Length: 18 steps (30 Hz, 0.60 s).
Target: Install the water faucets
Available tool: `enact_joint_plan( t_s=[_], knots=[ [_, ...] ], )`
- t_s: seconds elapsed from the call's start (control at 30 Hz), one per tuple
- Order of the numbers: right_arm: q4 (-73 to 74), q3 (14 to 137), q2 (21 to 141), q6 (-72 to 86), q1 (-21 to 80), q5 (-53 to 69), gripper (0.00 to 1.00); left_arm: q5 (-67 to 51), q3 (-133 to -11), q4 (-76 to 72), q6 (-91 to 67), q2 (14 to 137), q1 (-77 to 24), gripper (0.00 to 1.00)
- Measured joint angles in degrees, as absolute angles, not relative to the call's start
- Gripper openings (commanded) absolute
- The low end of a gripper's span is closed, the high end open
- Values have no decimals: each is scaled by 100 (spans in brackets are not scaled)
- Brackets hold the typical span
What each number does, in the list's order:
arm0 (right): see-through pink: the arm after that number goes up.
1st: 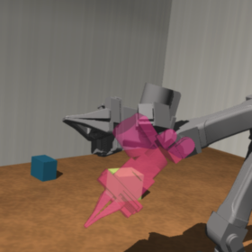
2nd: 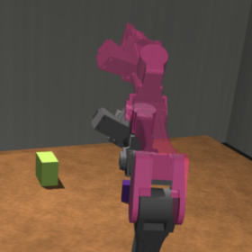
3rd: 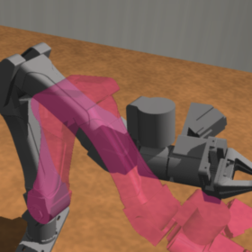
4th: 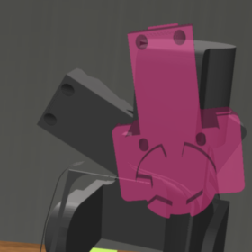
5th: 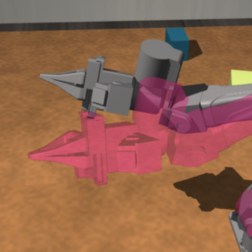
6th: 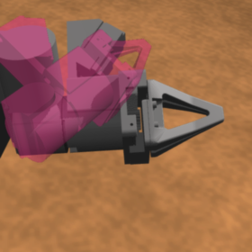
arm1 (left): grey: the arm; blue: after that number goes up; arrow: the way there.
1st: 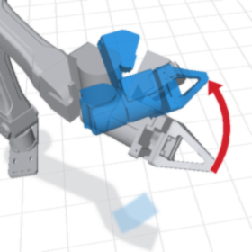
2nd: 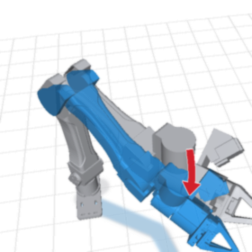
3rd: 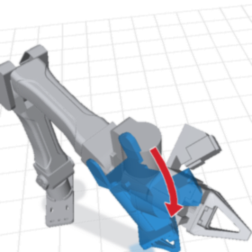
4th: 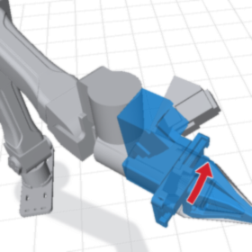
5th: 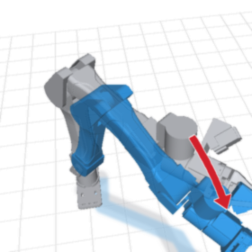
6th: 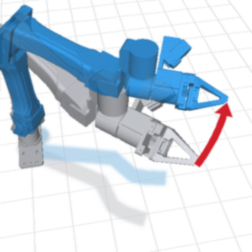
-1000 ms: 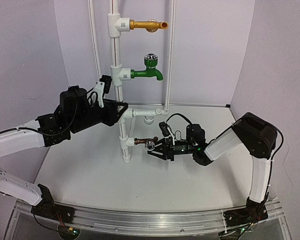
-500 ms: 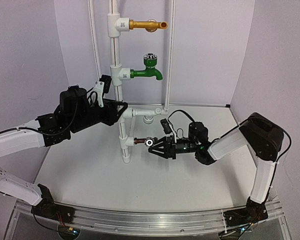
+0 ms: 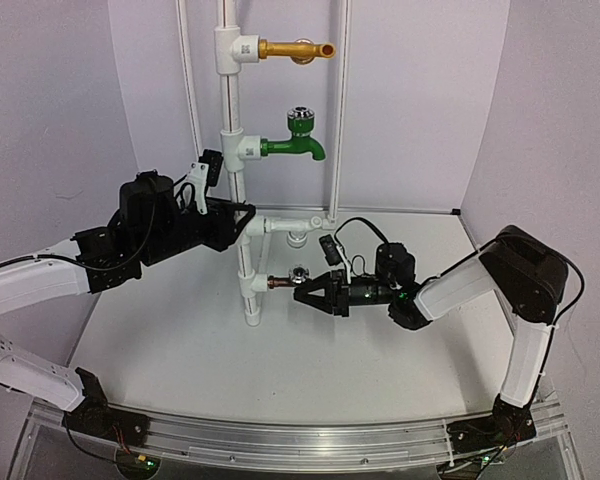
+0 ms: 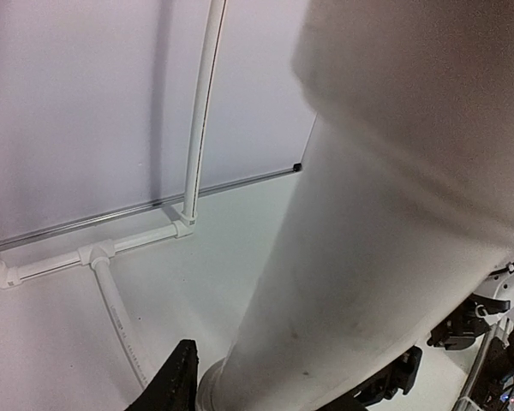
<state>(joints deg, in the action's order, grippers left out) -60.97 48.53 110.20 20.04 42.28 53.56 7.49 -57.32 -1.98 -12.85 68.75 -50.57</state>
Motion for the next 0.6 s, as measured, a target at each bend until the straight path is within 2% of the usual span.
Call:
enact_joint_plan(
  t_s=[0.23, 0.6],
  knots=[
    [-6540, 4882, 10684, 1972, 4508, 5301, 16, 744, -5732, -198, -1278, 6877, -5057, 0],
    [-6326, 5025, 10691, 1574, 4439, 5156, 16, 764, -5732, -200, -1306, 6877, -5039, 0]
  ],
)
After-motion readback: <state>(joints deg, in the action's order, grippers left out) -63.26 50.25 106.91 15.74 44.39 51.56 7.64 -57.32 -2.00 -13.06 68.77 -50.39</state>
